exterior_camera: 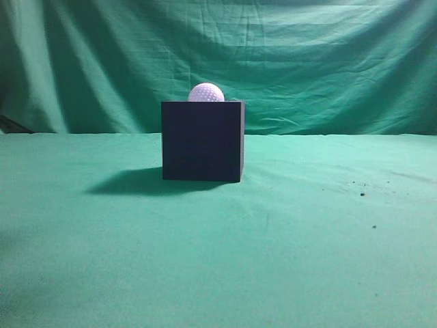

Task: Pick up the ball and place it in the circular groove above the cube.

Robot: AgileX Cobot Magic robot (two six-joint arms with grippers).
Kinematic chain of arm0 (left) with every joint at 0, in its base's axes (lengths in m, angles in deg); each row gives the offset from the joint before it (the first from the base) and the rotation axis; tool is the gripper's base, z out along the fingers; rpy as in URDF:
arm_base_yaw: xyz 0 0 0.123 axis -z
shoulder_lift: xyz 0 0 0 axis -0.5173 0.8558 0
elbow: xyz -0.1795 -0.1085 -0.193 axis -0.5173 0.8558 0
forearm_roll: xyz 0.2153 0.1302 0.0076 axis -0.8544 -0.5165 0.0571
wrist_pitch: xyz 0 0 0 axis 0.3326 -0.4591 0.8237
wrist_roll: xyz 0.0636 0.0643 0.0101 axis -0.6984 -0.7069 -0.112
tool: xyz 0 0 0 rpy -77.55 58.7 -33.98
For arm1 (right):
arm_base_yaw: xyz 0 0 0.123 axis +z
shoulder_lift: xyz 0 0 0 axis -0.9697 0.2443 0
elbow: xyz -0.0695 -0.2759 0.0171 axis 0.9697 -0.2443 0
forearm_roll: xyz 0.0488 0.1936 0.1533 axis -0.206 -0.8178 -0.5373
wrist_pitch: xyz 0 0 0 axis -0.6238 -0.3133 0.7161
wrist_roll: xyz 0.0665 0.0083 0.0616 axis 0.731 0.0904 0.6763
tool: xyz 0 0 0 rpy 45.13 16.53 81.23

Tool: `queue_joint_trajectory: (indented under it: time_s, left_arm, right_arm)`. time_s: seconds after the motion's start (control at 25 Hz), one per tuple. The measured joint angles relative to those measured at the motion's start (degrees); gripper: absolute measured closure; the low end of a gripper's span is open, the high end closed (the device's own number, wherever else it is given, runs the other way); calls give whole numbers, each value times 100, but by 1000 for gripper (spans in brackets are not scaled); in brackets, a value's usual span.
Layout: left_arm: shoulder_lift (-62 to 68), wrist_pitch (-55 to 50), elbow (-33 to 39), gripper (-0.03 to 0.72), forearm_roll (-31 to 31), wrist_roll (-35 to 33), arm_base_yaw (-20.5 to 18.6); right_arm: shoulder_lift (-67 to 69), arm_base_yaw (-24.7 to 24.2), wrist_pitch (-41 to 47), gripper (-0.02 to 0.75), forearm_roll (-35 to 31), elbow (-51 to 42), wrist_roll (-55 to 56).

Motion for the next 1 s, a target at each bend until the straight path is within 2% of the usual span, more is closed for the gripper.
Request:
queue_joint_trajectory:
  time_s: [0.08,0.28,0.44,0.6,0.84,1.0]
  left_arm:
    - [0,0,0,688,0,0,0]
    - [0,0,0,688,0,0,0]
    - [0,0,0,688,0,0,0]
    - [0,0,0,688,0,0,0]
    - [0,0,0,688,0,0,0]
    - [0,0,0,688,0,0,0]
  right_arm:
    - [-261,0,276,738,35,0,99]
    - [-1015,0,736,738,339,-45,289]
    - [-1790,0,736,738,745,-700,406]
    - [-2684,0,308,738,789,-1796,455]
    - [-4170,0,-776,738,273,-3487,478]
    - [-5084,0,-1056,738,11,-4233,488]
